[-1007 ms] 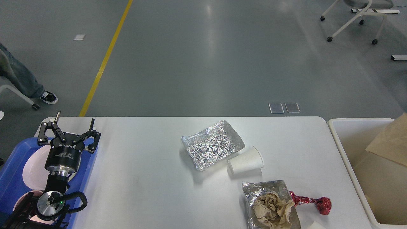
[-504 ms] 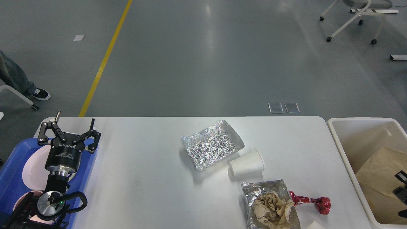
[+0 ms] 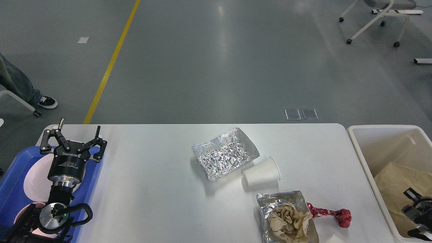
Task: Tidy desktop
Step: 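Release the paper bag inside the cream bin with the right gripper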
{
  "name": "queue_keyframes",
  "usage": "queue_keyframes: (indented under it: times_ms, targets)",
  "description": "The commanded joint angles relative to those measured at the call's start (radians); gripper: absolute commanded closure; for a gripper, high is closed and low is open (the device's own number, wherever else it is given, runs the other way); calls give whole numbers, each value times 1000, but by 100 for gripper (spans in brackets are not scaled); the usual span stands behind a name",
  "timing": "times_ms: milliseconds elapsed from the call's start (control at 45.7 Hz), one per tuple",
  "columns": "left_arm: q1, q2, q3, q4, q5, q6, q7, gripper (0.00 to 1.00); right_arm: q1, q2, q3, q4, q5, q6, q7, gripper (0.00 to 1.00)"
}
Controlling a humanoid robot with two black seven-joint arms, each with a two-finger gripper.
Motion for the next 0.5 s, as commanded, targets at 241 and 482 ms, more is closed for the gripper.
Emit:
queue_keyframes:
  times_ms: [241, 482]
  targets:
    - [0, 0, 0, 0, 0, 0, 0, 3, -2, 21, -6, 16, -15, -59, 0, 0]
    - [0, 0, 0, 0, 0, 0, 0, 3, 8, 7, -8, 17, -18, -59, 0, 0]
